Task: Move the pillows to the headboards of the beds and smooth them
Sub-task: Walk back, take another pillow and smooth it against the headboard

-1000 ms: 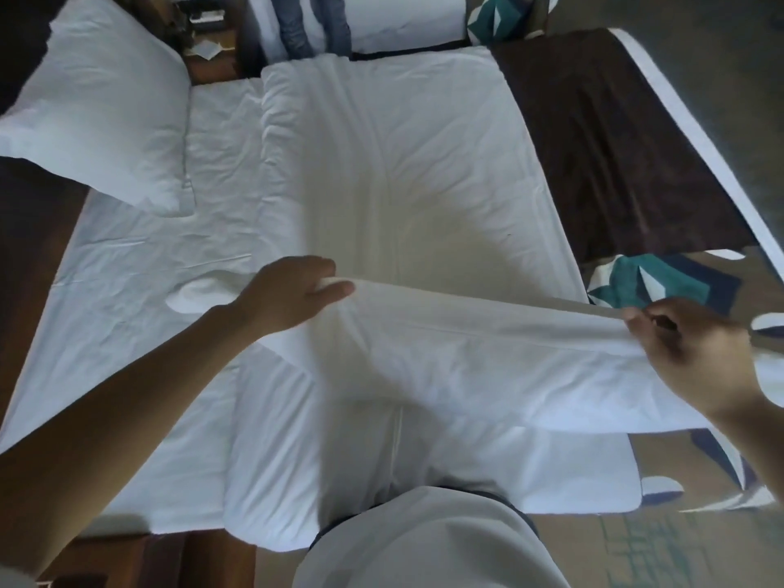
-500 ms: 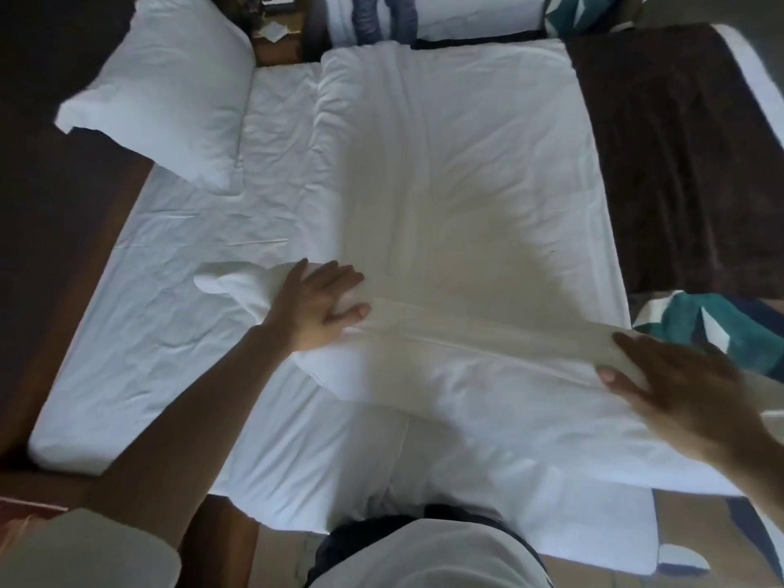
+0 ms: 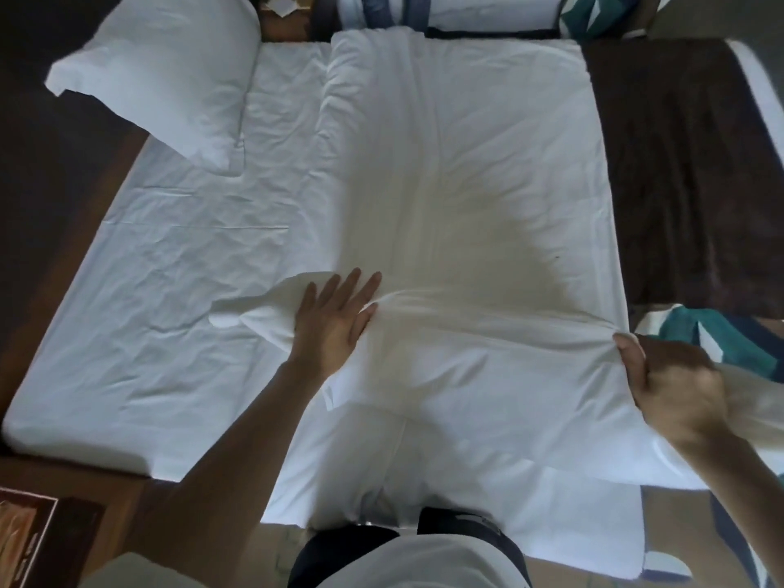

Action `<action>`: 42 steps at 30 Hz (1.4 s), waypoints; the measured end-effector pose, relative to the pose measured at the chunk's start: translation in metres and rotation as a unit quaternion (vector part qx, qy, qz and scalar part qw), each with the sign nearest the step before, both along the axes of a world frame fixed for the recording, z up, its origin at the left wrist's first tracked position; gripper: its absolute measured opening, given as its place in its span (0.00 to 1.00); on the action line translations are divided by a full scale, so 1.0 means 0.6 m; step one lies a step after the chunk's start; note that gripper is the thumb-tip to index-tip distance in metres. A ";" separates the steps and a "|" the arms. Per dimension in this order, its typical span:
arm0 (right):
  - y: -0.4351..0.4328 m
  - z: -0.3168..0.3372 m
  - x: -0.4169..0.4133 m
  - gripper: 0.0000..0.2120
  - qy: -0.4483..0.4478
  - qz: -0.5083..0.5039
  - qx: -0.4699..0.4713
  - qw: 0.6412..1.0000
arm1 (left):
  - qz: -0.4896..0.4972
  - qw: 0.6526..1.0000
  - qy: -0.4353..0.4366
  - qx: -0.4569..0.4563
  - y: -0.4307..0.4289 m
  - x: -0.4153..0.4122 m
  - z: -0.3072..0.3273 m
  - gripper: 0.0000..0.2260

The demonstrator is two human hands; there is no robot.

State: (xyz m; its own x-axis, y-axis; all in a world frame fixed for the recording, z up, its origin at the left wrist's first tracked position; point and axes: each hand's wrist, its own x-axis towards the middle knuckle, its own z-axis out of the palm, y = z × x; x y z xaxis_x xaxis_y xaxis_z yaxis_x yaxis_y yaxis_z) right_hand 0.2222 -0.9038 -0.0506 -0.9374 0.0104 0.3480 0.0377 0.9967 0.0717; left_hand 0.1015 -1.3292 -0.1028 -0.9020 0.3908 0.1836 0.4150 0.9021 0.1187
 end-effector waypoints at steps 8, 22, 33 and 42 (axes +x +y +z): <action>-0.097 0.097 -0.029 0.16 0.059 0.066 -0.022 0.996 | -0.051 0.975 0.201 0.085 -0.141 -0.013 0.043 0.17; -0.396 0.163 -0.346 0.18 0.097 0.279 -0.002 0.955 | 0.103 0.959 0.253 0.072 -0.485 -0.019 0.123 0.15; -0.833 0.116 -0.639 0.23 0.053 0.475 -0.018 0.878 | 0.333 0.912 0.239 0.017 -0.764 0.029 0.126 0.15; -1.200 0.086 -0.849 0.30 0.053 0.558 -0.008 0.828 | 0.469 0.864 0.180 -0.006 -0.920 0.018 0.079 0.18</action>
